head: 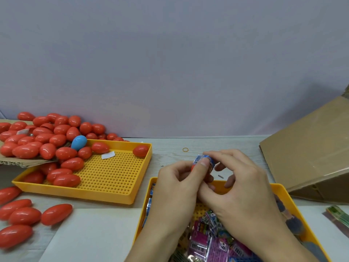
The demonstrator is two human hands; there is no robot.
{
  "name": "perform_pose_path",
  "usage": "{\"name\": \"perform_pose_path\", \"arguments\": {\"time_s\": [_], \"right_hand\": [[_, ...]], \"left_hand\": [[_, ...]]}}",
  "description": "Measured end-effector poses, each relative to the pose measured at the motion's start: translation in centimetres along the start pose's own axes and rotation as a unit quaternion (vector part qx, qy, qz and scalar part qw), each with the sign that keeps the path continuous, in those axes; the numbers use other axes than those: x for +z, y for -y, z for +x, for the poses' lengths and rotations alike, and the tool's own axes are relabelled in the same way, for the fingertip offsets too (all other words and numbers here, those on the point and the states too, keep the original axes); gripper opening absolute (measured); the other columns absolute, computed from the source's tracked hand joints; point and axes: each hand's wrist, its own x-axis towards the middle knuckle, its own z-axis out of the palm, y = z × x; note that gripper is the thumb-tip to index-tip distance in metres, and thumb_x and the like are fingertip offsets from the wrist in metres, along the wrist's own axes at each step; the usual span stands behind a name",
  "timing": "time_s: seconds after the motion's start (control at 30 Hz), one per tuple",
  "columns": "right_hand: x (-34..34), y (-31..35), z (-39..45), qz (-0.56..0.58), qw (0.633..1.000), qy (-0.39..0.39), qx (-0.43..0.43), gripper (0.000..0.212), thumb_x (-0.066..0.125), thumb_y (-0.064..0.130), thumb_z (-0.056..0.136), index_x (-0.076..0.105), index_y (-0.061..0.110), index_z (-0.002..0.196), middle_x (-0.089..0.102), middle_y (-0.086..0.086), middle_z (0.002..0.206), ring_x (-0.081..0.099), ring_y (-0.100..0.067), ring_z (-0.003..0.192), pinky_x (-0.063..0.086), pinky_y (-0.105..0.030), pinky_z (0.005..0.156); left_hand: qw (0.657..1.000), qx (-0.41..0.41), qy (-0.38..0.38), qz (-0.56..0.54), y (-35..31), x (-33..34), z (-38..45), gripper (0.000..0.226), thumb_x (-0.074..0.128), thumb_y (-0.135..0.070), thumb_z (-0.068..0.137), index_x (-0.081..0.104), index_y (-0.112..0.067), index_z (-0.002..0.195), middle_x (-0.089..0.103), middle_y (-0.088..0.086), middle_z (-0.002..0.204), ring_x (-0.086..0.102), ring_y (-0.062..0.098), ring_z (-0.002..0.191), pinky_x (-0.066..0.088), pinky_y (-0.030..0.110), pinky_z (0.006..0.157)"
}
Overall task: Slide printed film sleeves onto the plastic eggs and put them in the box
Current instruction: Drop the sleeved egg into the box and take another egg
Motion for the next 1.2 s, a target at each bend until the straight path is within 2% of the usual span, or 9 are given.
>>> {"name": "perform_pose_path", "arguments": {"time_s": [0.13,0.23,0.37,0.5,0.6,0.7,0.87,1.07,1.2], "right_hand": [[0.0,0.1,0.0,0.002,1.000,0.001,-0.003,0.043,0.065,0.047,0.075,0.068,0.034,0.116,0.057,0.024,0.098,0.055,0.003,0.096,0.040,-0.004,0.072],[-0.1,0.3,0.0,0.012,1.000,0.001,-0.001,0.045,0.069,0.047,0.073,0.068,0.034,0.116,0.058,0.023,0.097,0.056,0.003,0.091,0.040,-0.004,0.073],[-0.1,0.5,0.1,0.034,0.999,-0.005,-0.004,0.044,0.076,0.034,0.071,0.072,0.027,0.114,0.061,0.018,0.099,0.058,0.003,0.093,0.039,0.000,0.065],[-0.1,0.3,0.1,0.052,0.999,-0.008,-0.012,0.043,0.084,0.018,0.069,0.073,0.021,0.111,0.064,0.012,0.099,0.060,-0.001,0.095,0.040,0.000,0.062],[-0.1,0.3,0.1,0.075,0.997,-0.011,-0.021,0.043,0.084,0.013,0.069,0.074,0.018,0.110,0.064,0.008,0.099,0.059,0.004,0.095,0.040,0.002,0.059],[-0.1,0.3,0.1,0.067,0.997,-0.004,-0.025,0.044,0.082,0.013,0.069,0.073,0.019,0.111,0.062,0.008,0.098,0.056,0.008,0.094,0.039,0.004,0.059],[-0.1,0.2,0.0,0.022,1.000,0.001,-0.019,0.047,0.077,0.028,0.069,0.070,0.025,0.115,0.061,0.019,0.100,0.056,0.006,0.099,0.038,0.001,0.076],[-0.3,0.3,0.1,0.033,0.999,-0.028,-0.018,0.038,0.079,0.028,0.068,0.074,0.027,0.106,0.063,0.020,0.095,0.057,0.009,0.091,0.038,0.001,0.072],[-0.3,0.3,0.1,0.032,0.999,-0.026,-0.021,0.036,0.077,0.028,0.068,0.074,0.027,0.104,0.062,0.020,0.094,0.054,0.014,0.088,0.036,0.004,0.067]], "left_hand": [[0.991,-0.087,0.006,-0.096,-0.5,0.2,0.1,0.036,0.061,-0.029,0.093,0.077,-0.005,0.072,0.070,0.017,0.072,0.067,0.019,0.056,0.052,0.023,0.050],[0.983,-0.121,0.013,-0.141,-0.6,0.3,0.0,0.043,0.054,-0.030,0.097,0.077,-0.001,0.076,0.070,0.021,0.071,0.067,0.021,0.054,0.055,0.025,0.051],[0.970,-0.149,0.023,-0.190,-0.8,0.4,-0.1,0.045,0.051,-0.030,0.099,0.077,0.001,0.078,0.068,0.023,0.068,0.067,0.024,0.052,0.055,0.026,0.050],[0.959,-0.166,0.033,-0.228,-0.7,0.5,-0.1,0.039,0.050,-0.030,0.098,0.068,0.005,0.092,0.066,0.020,0.065,0.067,0.025,0.055,0.056,0.027,0.052],[0.963,-0.157,0.029,-0.217,-0.4,0.4,0.0,0.041,0.052,-0.030,0.096,0.074,0.002,0.082,0.068,0.021,0.069,0.068,0.026,0.057,0.057,0.028,0.054],[0.984,-0.111,0.024,-0.136,0.0,0.3,0.2,0.038,0.056,-0.037,0.094,0.077,-0.006,0.085,0.072,0.020,0.077,0.069,0.024,0.062,0.056,0.028,0.054],[0.993,-0.071,0.053,-0.074,0.3,0.3,0.2,0.037,0.064,-0.045,0.076,0.078,-0.010,0.079,0.069,0.014,0.068,0.064,0.018,0.058,0.052,0.023,0.054],[0.992,-0.061,0.082,-0.074,0.2,0.2,0.1,0.033,0.059,-0.049,0.077,0.080,-0.024,0.079,0.070,0.011,0.068,0.066,0.017,0.062,0.053,0.024,0.056],[0.995,-0.061,0.064,-0.053,0.2,0.3,-0.1,0.035,0.057,-0.049,0.079,0.079,-0.023,0.080,0.072,0.013,0.070,0.068,0.020,0.065,0.055,0.028,0.057]]}}
